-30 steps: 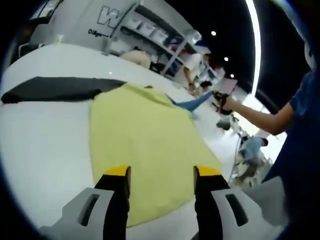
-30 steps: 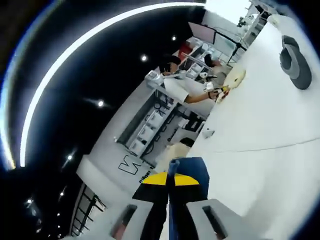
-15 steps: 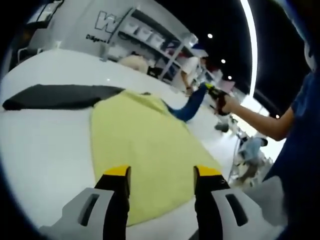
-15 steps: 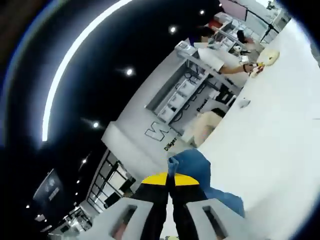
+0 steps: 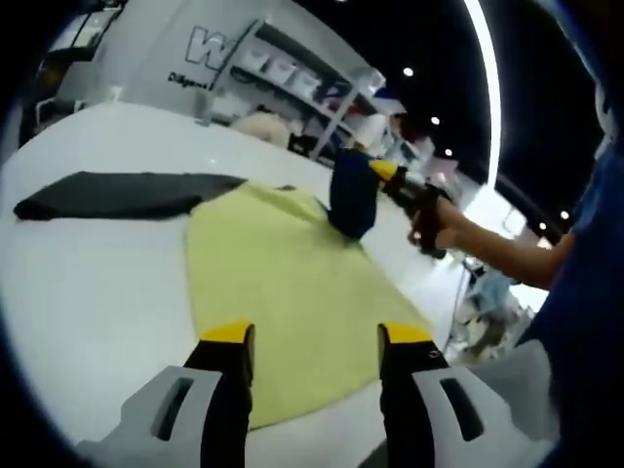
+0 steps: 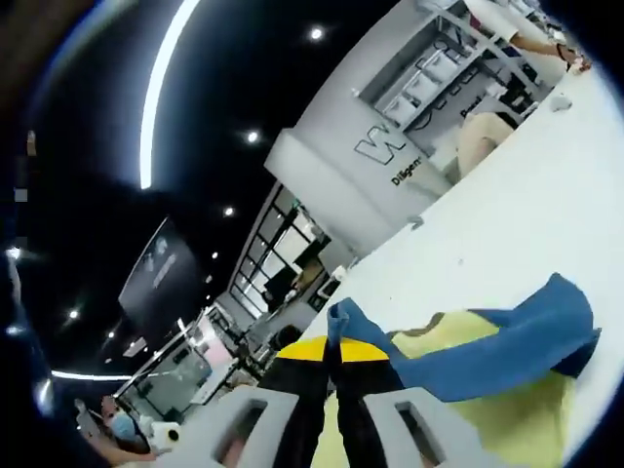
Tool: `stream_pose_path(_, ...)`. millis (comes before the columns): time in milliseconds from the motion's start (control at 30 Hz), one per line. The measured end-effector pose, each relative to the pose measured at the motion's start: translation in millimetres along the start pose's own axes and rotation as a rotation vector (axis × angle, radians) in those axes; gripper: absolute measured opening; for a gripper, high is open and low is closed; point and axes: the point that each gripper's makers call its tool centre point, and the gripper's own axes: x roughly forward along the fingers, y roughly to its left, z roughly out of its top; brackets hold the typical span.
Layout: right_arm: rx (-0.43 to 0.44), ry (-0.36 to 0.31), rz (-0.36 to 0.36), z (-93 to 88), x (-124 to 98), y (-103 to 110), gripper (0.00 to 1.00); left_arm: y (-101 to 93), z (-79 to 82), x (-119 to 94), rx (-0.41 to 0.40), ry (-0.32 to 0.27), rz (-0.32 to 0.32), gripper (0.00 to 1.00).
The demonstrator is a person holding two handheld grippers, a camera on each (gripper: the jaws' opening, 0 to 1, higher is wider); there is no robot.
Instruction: Fold the garment on the visible template until the final outline fits inside the template.
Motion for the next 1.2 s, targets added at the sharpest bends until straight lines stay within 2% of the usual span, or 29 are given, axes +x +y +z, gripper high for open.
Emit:
stream_pose_path(33, -0.024, 0.014, 0.026, -10.4, 0.0, 5.6, 0.00, 0.2, -0.5, -1.0, 0.000, -0.001, 0.002, 0.46)
stream_pose_path(67, -0.066, 0.059, 0.039, -30.9, -1.9, 16.8, 0.00, 0.5, -1.2, -1.9, 0.000, -0.002, 0.005, 0.46)
stream_pose_path(133, -0.106, 0.120, 0.067, -57.1, -5.2, 27.3, 0.00, 1.4, -3.7, -3.6, -0.006, -0.004, 0.012, 0.46)
stream_pose_path(233, -0.091, 0.181, 0.135, -93.9, -13.1, 48.0, 0.00, 3.1, -8.4, -6.8, -0.019, -0.015, 0.022, 0.46)
stream_pose_path(267, -0.077, 0.198, 0.129, -105.9, -16.8, 51.0, 0.00, 2.8, -9.6, -7.1, -0.019, -0.015, 0.022, 0.46)
stream_pose_path(400, -0.015, 0.188, 0.125, -120.3, -26.6, 51.3, 0.00, 1.7, -11.1, -6.3, 0.001, 0.001, 0.020, 0.46)
stream_pose_path(500, -0.015, 0.190, 0.131, -125.6, -32.0, 58.3, 0.00, 1.4, -10.7, -5.7, 0.008, -0.001, 0.024, 0.46)
stream_pose_path(533, 0.012, 0.183, 0.148, -126.2, -34.5, 67.2, 0.00, 1.8, -10.2, -5.5, 0.002, -0.008, 0.022, 0.46)
stream_pose_path(633, 0.011, 0.173, 0.179, -124.4, -38.2, 82.6, 0.00, 0.6, -10.4, -5.0, 0.015, -0.003, 0.023, 0.46)
stream_pose_path(800, 0.005, 0.198, 0.246, -126.6, -43.5, 101.8, 0.00, 1.1, -9.1, -5.6, 0.019, -0.009, 0.018, 0.46)
stream_pose_path(1000, -0.026, 0.295, 0.287, -146.8, -50.3, 113.6, 0.00, 0.7, -6.3, -7.8, 0.031, -0.015, 0.029, 0.46)
stream_pose_path(1200, -0.109, 0.394, 0.309, -166.5, -61.8, 115.6, 0.00, 7.6, -3.0, -10.4, 0.041, -0.028, 0.059, 0.45)
